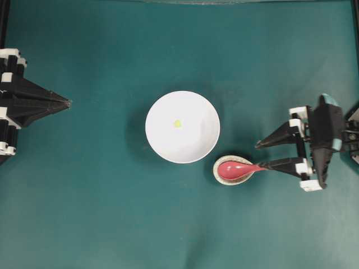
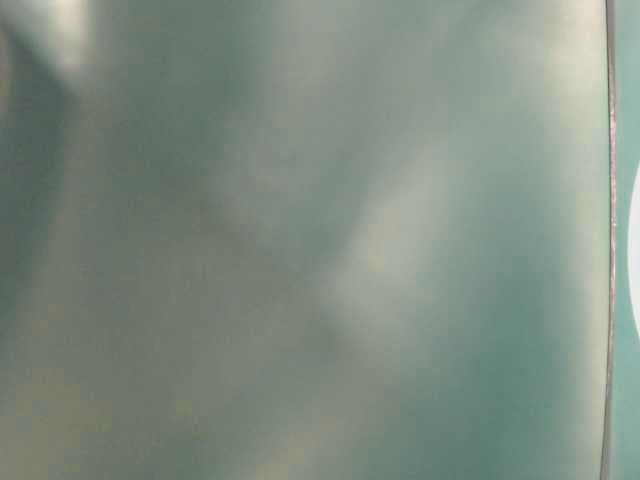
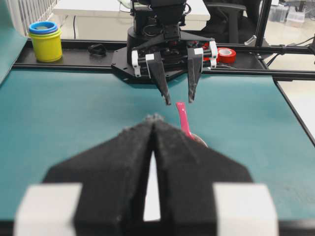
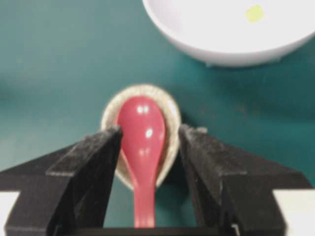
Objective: Scoop the yellow hexagonal prism block from the bowl with a spoon using the right arm.
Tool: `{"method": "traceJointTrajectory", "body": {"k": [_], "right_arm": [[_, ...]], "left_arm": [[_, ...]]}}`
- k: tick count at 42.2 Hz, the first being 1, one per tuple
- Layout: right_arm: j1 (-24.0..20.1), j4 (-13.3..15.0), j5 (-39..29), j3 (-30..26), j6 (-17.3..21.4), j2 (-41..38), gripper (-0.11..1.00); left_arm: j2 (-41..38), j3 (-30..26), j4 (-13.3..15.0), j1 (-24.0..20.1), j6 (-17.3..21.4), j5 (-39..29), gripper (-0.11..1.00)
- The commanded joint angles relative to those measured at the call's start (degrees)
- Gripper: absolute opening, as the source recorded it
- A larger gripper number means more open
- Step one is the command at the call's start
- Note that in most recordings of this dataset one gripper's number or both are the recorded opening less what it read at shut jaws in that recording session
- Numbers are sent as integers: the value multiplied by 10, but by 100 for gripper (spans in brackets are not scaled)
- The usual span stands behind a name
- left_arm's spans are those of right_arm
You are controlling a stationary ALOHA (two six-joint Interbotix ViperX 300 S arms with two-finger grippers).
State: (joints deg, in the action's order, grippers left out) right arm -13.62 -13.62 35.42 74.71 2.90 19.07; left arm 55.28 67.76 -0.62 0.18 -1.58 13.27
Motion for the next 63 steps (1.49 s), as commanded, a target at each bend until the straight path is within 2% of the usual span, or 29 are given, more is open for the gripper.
{"method": "traceJointTrajectory", "body": {"k": [1, 9, 21, 32, 40, 63], "right_arm": [[-14, -4, 58, 14, 1, -3, 55], [-40, -6, 144, 39, 3, -42, 55], [-54, -9, 284, 54, 20, -170, 55], [-60, -7, 359, 47, 25, -268, 55], [-61, -4, 371, 40, 26, -296, 55], [-62, 7, 350, 39, 11, -297, 55]], "left_arm": [[-3, -7, -1, 0, 0, 5, 0], [-2, -8, -1, 0, 4, 5, 0], [-2, -7, -1, 0, 4, 5, 0], [-2, -7, -1, 0, 5, 5, 0], [-3, -7, -1, 0, 5, 5, 0], [-4, -7, -2, -6, 6, 6, 0]]}}
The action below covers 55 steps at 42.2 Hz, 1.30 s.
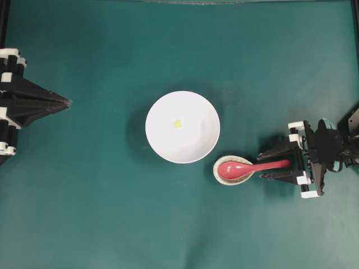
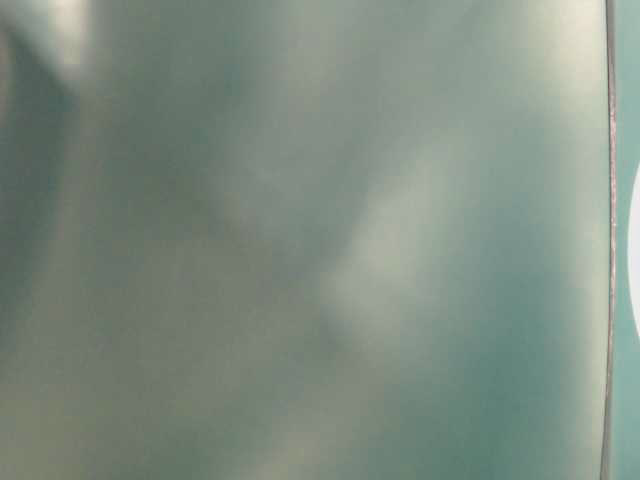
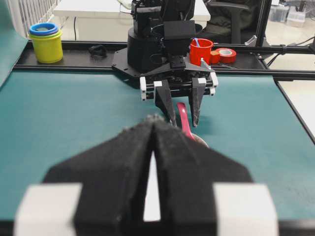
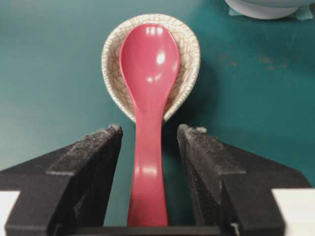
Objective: Scoop the yellow hexagonal prism block from the bowl with a spoon using the right arm.
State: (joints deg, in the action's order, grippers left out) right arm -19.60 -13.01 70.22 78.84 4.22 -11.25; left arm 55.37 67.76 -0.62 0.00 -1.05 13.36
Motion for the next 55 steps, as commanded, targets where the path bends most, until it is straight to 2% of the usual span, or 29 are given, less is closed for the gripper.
{"method": "traceJointTrajectory", "body": {"k": [1, 15, 18, 24, 39, 48, 55], "right_arm": [[-3, 1, 2, -4, -4, 6, 55], [-3, 1, 1, -4, -11, 6, 51], [-3, 1, 2, -4, -11, 6, 44], [-3, 2, 1, -4, -10, 8, 22], [-3, 2, -24, -2, -9, 55, 22], [-1, 0, -98, -5, -12, 138, 22], [9, 0, -200, -17, -18, 234, 22]], "left_arm": [[-4, -8, -3, -4, 1, 5, 0], [-6, -7, -2, -10, 1, 5, 0], [-7, -7, -2, -9, 1, 5, 0], [-6, -7, -2, -10, 1, 5, 0], [-6, -7, -2, -9, 1, 5, 0], [-4, -8, -3, -9, 0, 12, 0], [-4, -9, -2, -9, -5, 13, 0]]}}
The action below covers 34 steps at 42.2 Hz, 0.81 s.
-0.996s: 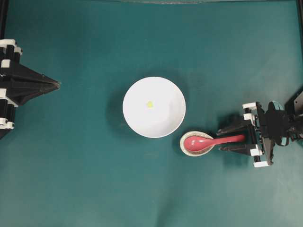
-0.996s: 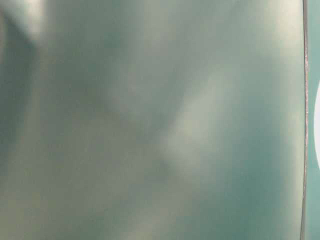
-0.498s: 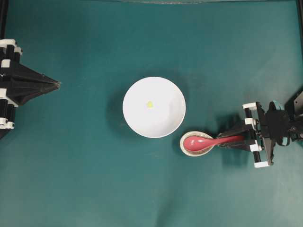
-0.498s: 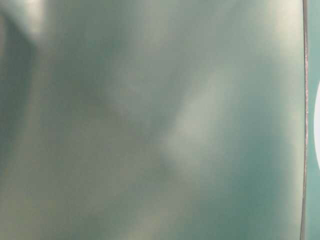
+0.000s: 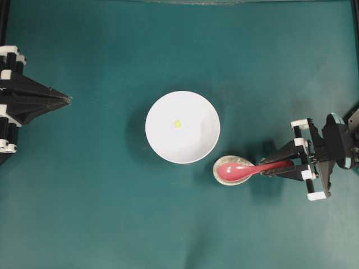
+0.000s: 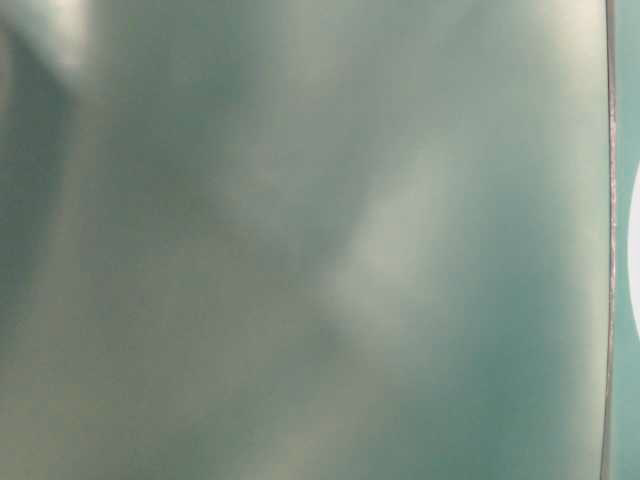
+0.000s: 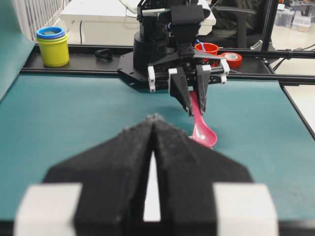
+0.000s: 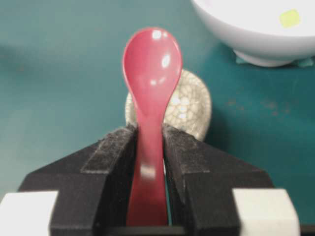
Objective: Scoop the yellow hexagonal prism block from the bowl with a spoon using the right arm.
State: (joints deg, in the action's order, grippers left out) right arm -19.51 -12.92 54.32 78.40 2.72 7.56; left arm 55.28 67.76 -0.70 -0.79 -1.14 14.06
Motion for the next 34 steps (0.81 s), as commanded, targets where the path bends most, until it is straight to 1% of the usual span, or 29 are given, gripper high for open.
{"method": "traceJointTrajectory", "body": {"k": [1, 7, 10, 17, 22, 24, 27, 29, 34], "right_arm": [[11, -1, -56, -15, -5, 57, 22], [34, -1, -185, -41, -28, 137, 22], [53, -1, -266, -65, -45, 175, 22], [100, -1, -417, -125, -69, 220, 22], [140, 2, -519, -175, -78, 222, 22], [152, 3, -549, -191, -79, 220, 22], [174, 11, -605, -223, -79, 208, 22], [184, 20, -633, -241, -79, 200, 22], [210, 31, -691, -282, -78, 171, 22]], "left_arm": [[-3, -8, -1, -1, -5, 7, 0], [-2, -9, -2, -1, -6, 10, 0], [-1, -9, -1, -1, -6, 10, 0], [-1, -9, -1, -1, -6, 10, 0], [-1, -9, -1, -2, -5, 9, 0], [-1, -10, -1, -2, -4, 9, 0], [-1, -12, -1, -1, -5, 9, 0], [-1, -12, -1, -1, -5, 8, 0], [-1, -13, -1, -2, -5, 6, 0]]}}
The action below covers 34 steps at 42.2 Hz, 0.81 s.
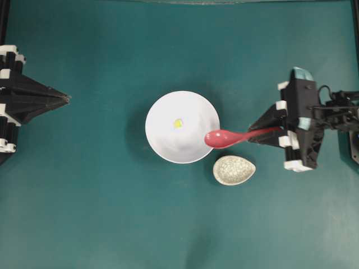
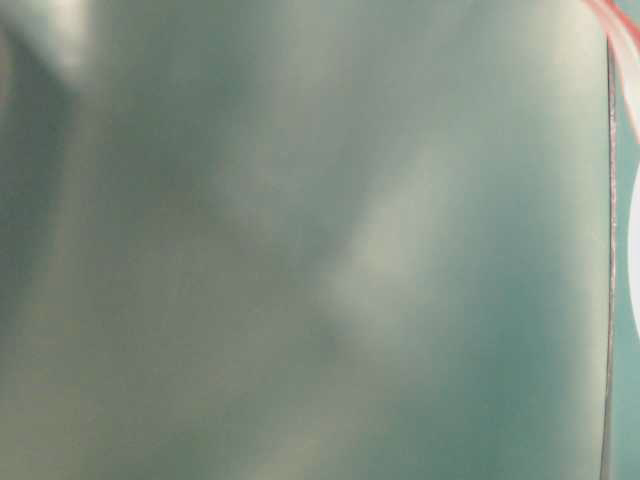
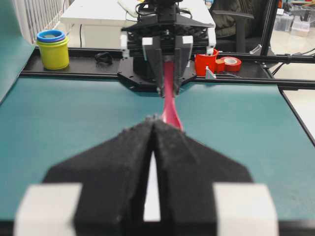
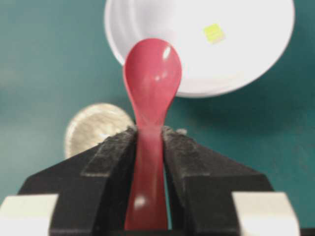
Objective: Scoop the yellow hexagonal prism block from the bowl with a spoon using the right arm.
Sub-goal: 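Carry the spoon over the white bowl and lower its bowl inside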
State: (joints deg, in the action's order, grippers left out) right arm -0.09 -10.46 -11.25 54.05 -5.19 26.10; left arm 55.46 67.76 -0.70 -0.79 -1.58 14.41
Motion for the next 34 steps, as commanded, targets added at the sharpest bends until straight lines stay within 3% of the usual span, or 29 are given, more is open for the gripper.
{"method": "traceJointTrajectory", "body": {"k": [1, 8, 21, 34], "right_arm": [[19, 7, -43, -46, 2, -19, 22], [44, 13, -98, -98, 0, -76, 22], [49, 41, -170, -183, 0, -164, 22], [50, 50, -177, -214, 0, -213, 22]], "left_arm": [[-3, -13, -2, -2, -1, 2, 0], [-3, -13, -2, -2, 4, -1, 0], [-2, -14, -2, -2, 8, 1, 0], [-10, -12, -2, -2, -2, -5, 0]]}}
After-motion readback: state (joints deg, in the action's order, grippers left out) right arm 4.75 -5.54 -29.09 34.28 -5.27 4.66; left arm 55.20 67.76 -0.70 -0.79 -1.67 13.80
